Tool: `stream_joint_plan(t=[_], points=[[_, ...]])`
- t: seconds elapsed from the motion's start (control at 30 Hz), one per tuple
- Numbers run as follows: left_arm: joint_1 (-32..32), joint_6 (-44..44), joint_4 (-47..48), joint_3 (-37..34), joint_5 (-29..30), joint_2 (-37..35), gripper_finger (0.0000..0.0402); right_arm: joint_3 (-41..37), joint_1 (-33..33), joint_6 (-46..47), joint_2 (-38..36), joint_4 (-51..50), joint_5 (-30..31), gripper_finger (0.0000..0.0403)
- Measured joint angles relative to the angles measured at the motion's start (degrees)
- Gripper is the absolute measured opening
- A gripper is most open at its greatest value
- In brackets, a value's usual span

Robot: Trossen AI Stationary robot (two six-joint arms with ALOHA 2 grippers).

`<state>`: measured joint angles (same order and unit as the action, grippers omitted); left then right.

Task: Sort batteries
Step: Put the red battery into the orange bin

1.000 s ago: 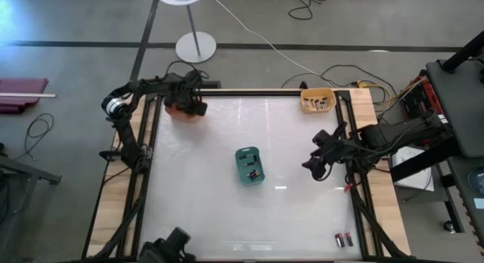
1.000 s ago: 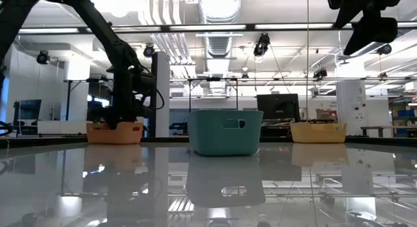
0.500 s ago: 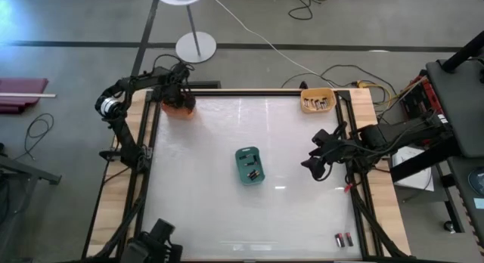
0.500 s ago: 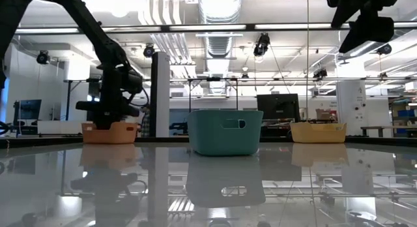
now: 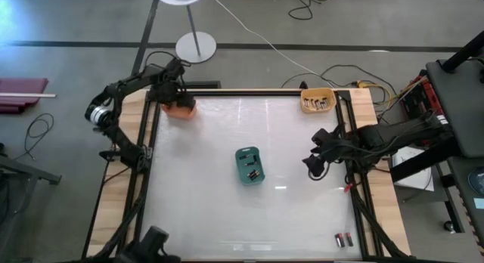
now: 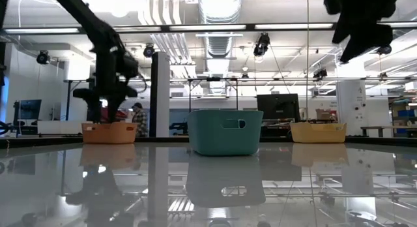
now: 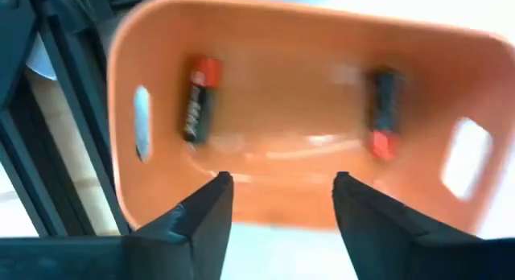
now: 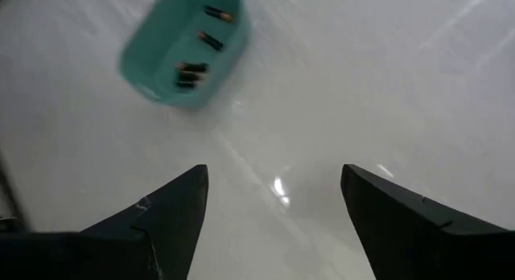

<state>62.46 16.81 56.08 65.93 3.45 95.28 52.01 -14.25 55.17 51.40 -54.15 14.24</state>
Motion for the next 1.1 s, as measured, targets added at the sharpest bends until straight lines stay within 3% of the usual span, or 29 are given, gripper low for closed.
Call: stream_joint_plan(t=[0.17,0.33,0.43,0.57,0.67,0.73,0.8,0.93,1.1], points=[[-6.6,0.0,1.3,-3.5,-1.2,-10.8,0.0222,-1.8,0.8,-3.0,4.7,-0.1,0.2,0.0297],[-18.3,9.0,-5.6,-9.8,0.3,-25.4,0.023,-1.9,0.5,-4.5,10.9,0.1,-1.8,0.0318],[-28.4,16.5,-13.3,-13.9,2.7,-33.3,0.023,-1.9,0.6,-3.1,13.5,-0.9,-8.7,0.0329],[-45.7,23.2,-23.6,-19.3,12.1,-40.3,0.0229,-3.0,-1.1,2.6,14.9,-7.7,-19.9,0.0332],[-59.6,26.4,-31.2,-22.9,21.5,-42.4,0.0224,-6.9,-3.8,5.8,14.6,-8.2,-28.3,0.0326],[-67.9,27.0,-36.6,-24.7,27.0,-42.6,0.022,-10.0,-6.3,10.9,14.4,-5.4,-36.3,0.032],[-74.6,27.1,-41.3,-26.0,32.1,-42.0,0.0217,-12.2,-10.5,17.9,14.5,-1.5,-40.7,0.0314],[-83.0,28.8,-43.9,-26.3,39.4,-39.1,0.0213,-13.0,-18.3,32.3,16.3,9.3,-41.3,0.0302],[-85.2,28.8,-44.1,-23.7,39.3,-35.3,0.0212,-12.2,-25.7,46.4,20.6,20.0,-38.7,0.0298]])
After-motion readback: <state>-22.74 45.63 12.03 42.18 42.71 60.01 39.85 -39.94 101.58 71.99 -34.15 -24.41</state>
